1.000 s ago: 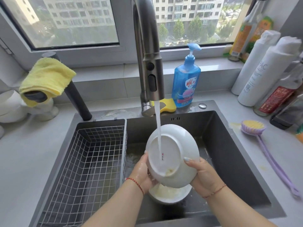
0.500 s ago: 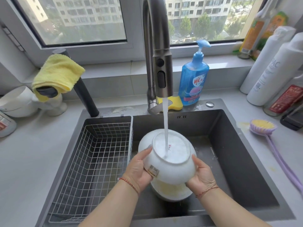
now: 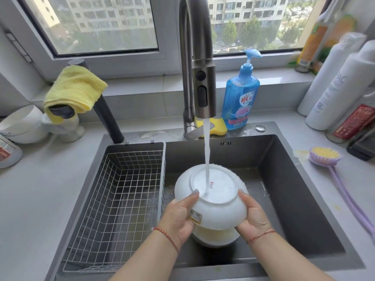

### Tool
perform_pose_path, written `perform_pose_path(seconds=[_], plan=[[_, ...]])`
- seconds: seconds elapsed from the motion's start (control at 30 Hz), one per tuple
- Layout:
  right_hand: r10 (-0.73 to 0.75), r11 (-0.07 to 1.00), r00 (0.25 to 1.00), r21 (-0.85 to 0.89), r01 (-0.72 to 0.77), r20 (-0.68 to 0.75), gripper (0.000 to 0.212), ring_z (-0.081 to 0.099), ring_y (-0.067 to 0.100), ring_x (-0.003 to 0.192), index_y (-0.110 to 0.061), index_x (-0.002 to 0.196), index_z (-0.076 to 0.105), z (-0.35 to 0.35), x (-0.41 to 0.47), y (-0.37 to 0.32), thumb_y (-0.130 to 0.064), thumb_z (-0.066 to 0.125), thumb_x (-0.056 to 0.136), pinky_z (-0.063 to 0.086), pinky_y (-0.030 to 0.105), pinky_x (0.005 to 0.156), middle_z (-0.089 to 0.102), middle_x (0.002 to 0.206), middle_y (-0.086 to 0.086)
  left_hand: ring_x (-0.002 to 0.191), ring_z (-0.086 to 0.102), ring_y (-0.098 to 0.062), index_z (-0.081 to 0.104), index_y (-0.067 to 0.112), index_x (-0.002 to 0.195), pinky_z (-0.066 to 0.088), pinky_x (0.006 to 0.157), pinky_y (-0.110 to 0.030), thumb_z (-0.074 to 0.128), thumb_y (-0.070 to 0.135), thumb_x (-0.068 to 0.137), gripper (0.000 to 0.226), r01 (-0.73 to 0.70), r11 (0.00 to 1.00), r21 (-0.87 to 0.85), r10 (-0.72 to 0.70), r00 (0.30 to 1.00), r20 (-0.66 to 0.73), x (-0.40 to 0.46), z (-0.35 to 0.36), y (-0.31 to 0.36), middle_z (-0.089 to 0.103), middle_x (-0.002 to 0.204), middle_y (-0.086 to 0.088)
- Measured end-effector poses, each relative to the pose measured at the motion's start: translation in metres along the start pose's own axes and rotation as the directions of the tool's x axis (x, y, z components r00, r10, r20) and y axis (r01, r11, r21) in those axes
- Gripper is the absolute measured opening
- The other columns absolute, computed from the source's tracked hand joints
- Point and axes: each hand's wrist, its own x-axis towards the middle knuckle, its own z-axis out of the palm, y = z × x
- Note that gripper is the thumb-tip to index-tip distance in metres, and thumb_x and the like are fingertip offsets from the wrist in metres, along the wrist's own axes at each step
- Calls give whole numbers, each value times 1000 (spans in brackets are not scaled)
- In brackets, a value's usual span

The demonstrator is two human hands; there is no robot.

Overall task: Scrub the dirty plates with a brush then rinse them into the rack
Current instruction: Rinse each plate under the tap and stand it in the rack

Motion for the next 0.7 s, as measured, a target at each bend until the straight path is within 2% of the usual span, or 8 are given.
perform_pose_path(seconds=[0.07,0.13,0.3,0.4,0.5,0.53,0.6,0.7], plan=[[-5,1000,1000,-23,5,-10,49,58,43,112,-9,123,60,0,-3,-6,-15,67,75,49,65,81,64,121,21,104,69,-39,57,-2,125,60,81,-51,65,13,91,38,-28,1000,11,28,998,-53,-1,1,-6,72,109,-24],[-15,998,1000,-58,15,-4,43,56,41,114,-7,123,59,-3,-5,-11,-15,57,81,48,64,83,64,122,21,101,70,-36,58,2,123,63,65,-43,59,24,96,35,-31,999,18,33,995,-99,0,2,-12,73,108,-20],[-129,950,992,-288,122,-4,38,64,38,104,-3,117,62,1,-13,-18,-11,62,80,54,55,83,67,114,22,74,67,-19,58,0,120,55,58,-30,53,24,102,31,-31,971,237,77,979,-187,4,-1,-19,73,87,-9],[-262,812,965,-535,234,25,41,67,37,96,-5,112,65,5,-21,-23,-11,73,72,56,54,80,70,106,19,73,62,-17,53,6,121,51,59,-26,52,25,100,28,22,885,465,78,978,-195,8,-5,-15,65,88,-7],[-388,480,919,-836,267,71,14,68,29,83,-15,89,69,14,-27,-14,-6,75,79,58,46,76,73,86,8,130,49,-31,38,26,145,44,103,-51,50,43,101,50,22,893,449,35,992,-119,5,2,-2,51,139,-8],[-419,338,900,-900,274,117,16,66,22,75,-21,80,68,17,-28,-9,-5,73,80,57,37,70,71,77,2,135,43,-33,31,30,150,37,105,-55,48,50,100,56,29,916,400,3,997,-80,2,6,3,46,144,-7],[-423,63,867,-945,320,265,24,58,4,60,-26,67,64,18,-29,2,-8,71,81,49,22,57,63,59,-13,120,55,-31,34,34,148,44,94,-53,49,62,93,64,55,954,294,-64,998,23,0,13,10,53,134,-7],[-318,-392,763,-811,435,563,16,53,-3,55,-23,69,64,16,-25,22,-12,60,80,38,9,52,58,54,-22,106,66,-34,39,34,147,54,85,-57,66,65,79,80,15,987,159,-31,995,95,7,19,10,64,126,-13]])
